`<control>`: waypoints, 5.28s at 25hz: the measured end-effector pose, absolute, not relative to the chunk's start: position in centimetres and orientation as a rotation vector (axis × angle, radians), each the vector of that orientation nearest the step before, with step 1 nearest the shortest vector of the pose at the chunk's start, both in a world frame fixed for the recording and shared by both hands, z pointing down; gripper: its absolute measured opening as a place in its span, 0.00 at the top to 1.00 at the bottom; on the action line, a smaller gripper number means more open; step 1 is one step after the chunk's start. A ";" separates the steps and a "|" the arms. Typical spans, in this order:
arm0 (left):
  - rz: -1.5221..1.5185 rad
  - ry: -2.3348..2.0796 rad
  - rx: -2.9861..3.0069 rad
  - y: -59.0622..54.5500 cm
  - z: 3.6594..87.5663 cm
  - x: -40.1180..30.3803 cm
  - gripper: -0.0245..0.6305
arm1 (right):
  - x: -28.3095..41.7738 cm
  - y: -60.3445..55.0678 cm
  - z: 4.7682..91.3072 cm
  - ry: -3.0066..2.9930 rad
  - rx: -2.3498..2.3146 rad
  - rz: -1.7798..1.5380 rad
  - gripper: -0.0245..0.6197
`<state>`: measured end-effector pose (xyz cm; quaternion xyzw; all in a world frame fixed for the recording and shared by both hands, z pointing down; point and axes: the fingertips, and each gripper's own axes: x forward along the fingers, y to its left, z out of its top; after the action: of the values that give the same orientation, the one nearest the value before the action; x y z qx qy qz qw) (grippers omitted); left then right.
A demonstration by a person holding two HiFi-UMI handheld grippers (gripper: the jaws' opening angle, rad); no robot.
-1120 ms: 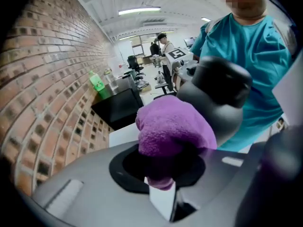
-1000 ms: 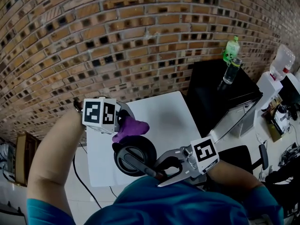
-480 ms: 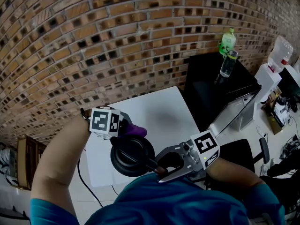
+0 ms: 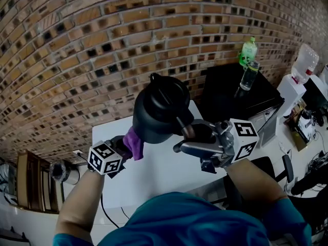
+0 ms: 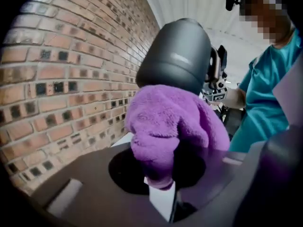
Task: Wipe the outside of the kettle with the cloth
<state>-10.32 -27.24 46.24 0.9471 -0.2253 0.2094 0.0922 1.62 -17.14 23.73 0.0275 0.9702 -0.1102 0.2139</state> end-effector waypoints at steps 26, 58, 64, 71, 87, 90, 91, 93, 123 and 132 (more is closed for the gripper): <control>-0.209 -0.515 2.691 -22.6 37.6 0.5 0.85 | -2.7 -18.1 22.1 2.758 -0.097 -0.171 0.71; 1.816 0.640 2.803 -21.6 45.6 -3.2 0.85 | -4.6 -7.7 51.6 3.632 0.566 0.134 0.78; 1.995 1.003 2.505 -19.0 49.7 -2.6 0.85 | -4.6 -7.9 50.0 3.608 0.563 0.222 0.78; 2.208 1.205 2.388 -18.5 55.8 -2.0 0.85 | -4.5 -7.5 48.3 3.569 0.547 0.264 0.79; 1.801 0.254 2.529 -26.9 58.6 -10.8 0.85 | 0.5 -13.7 44.6 3.249 0.028 -0.448 0.79; 1.476 -0.175 2.679 -29.7 54.0 -12.0 0.85 | 3.0 -17.9 42.5 3.084 -0.245 -0.576 0.79; 1.381 -0.293 2.715 -30.2 52.4 -12.0 0.85 | 3.7 -19.3 41.8 3.046 -0.327 -0.580 0.79; 1.207 -0.505 2.769 -30.7 49.4 -11.2 0.85 | 4.9 -21.9 40.4 2.983 -0.472 -0.570 0.78; 1.429 -0.616 2.861 -24.4 52.6 3.5 0.85 | 8.2 -30.6 32.2 2.723 -0.933 -0.409 0.78; 0.767 -0.789 2.907 -28.8 42.3 -6.1 0.85 | 10.3 -25.9 30.1 2.750 -0.681 -0.363 0.78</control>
<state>-6.13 -28.82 42.26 0.9351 -0.2538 0.2467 0.0168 10.31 -25.92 30.09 -0.2361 0.9530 -0.1257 0.1422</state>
